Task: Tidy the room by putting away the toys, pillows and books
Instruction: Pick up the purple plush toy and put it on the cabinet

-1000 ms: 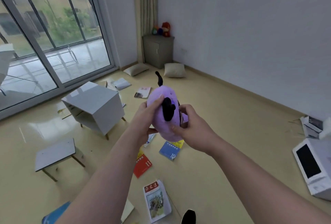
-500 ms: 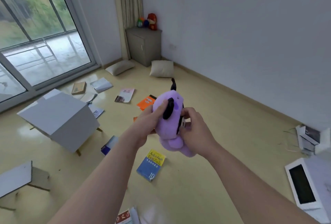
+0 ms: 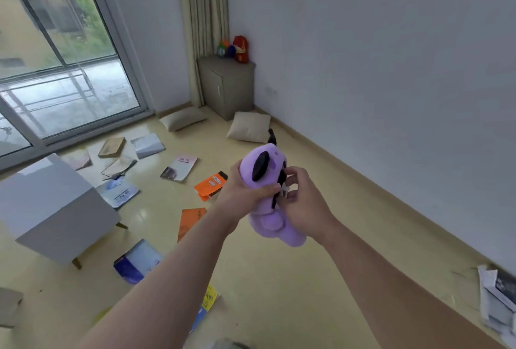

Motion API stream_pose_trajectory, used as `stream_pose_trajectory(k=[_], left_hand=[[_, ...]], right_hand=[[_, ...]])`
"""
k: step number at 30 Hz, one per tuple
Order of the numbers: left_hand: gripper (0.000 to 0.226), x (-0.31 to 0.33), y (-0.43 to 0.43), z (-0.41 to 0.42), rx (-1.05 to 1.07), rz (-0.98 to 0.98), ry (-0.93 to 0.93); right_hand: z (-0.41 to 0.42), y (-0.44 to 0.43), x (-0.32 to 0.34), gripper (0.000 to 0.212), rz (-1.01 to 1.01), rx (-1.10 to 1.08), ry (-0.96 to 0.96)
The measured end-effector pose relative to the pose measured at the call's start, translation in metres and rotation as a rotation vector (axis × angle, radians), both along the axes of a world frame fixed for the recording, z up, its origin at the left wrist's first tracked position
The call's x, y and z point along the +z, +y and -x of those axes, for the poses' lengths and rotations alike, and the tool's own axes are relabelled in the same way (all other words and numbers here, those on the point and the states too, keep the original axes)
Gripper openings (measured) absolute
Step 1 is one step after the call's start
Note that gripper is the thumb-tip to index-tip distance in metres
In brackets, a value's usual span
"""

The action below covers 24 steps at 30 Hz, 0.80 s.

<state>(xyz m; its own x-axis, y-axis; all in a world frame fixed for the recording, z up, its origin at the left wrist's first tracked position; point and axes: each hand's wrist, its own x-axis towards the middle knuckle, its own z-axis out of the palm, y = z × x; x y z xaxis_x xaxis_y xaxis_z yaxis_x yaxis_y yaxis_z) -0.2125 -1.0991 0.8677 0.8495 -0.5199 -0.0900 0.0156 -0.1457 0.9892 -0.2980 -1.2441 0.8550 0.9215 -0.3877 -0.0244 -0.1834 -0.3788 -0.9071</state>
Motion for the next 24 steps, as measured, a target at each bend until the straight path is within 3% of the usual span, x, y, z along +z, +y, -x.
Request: stream_pose_trajectory(k=[4,13,21,24], left_hand=[[0.085,-0.012,-0.063,-0.049,0.196,-0.070,0.130],[0.057,-0.036,-0.200,-0.201,0.207,-0.072,0.076],[0.071,-0.020,-0.317,-0.326,0.089,-0.101,-0.001],[0.070,-0.021,-0.362,-0.367,0.119,-0.091,-0.005]], right_hand=[[-0.047,-0.064,-0.003,0.048,-0.013,0.045,0.011],[-0.202,-0.204,-0.022,0.040,-0.031,0.002,0.040],[-0.331,-0.336,0.003,0.067,-0.291,-0.037,0.042],[-0.379,-0.386,0.005,0.062,-0.352,-0.004,0.045]])
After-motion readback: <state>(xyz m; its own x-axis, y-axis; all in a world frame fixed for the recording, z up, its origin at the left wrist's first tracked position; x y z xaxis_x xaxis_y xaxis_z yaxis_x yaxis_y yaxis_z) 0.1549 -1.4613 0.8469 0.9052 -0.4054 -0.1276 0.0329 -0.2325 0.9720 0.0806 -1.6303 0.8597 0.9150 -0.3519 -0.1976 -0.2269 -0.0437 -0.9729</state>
